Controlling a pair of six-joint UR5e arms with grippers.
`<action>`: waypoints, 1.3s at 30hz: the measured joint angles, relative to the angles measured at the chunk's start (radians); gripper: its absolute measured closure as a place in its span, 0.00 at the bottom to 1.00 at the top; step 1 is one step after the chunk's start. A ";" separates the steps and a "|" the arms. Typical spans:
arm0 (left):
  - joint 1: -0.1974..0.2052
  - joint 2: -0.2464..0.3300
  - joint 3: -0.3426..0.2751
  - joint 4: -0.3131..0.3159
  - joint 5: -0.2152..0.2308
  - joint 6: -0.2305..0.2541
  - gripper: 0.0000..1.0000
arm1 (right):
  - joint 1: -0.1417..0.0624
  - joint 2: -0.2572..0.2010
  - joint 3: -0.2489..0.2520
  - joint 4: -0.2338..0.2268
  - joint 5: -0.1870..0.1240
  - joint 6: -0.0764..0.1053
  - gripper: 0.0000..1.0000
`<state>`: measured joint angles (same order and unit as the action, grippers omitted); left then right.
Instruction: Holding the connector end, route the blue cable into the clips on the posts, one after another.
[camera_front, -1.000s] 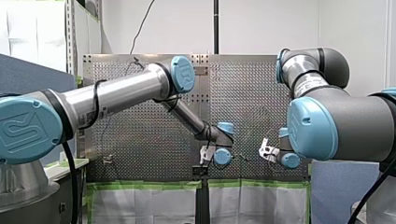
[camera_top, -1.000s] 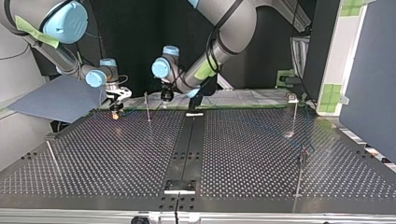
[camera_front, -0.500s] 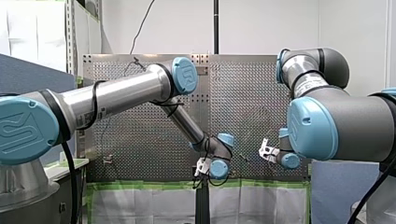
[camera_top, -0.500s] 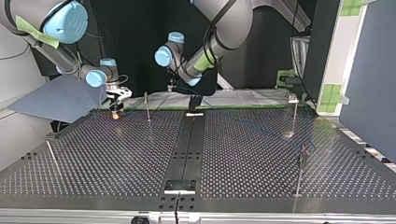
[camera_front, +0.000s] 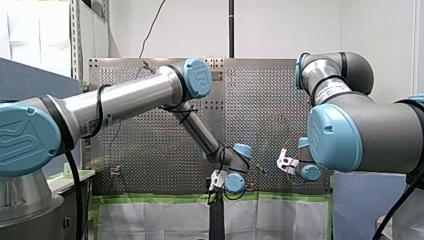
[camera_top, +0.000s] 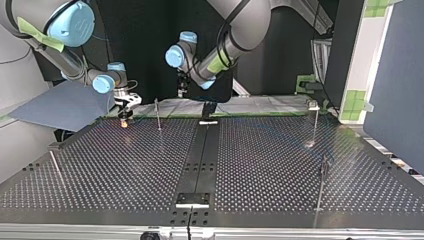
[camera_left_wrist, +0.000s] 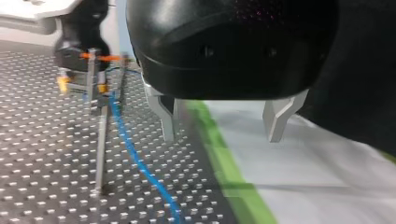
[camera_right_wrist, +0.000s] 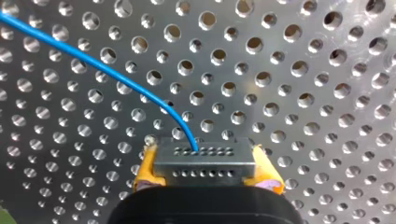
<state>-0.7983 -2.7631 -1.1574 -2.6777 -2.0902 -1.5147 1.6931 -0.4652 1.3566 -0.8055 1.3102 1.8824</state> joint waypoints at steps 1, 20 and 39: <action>0.001 0.004 0.000 0.006 0.001 -0.001 0.10 | 0.001 0.000 0.000 0.000 0.000 0.000 1.00; -0.045 0.019 0.000 0.038 0.092 -0.003 0.10 | 0.002 0.002 0.000 -0.006 0.000 0.002 1.00; -0.036 0.019 0.000 0.127 0.114 -0.041 0.10 | 0.003 0.004 0.000 -0.006 -0.001 0.003 1.00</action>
<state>-0.8344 -2.7446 -1.1576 -2.5510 -1.9766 -1.5558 1.6957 -0.4613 1.3563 -0.8117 1.3092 1.8854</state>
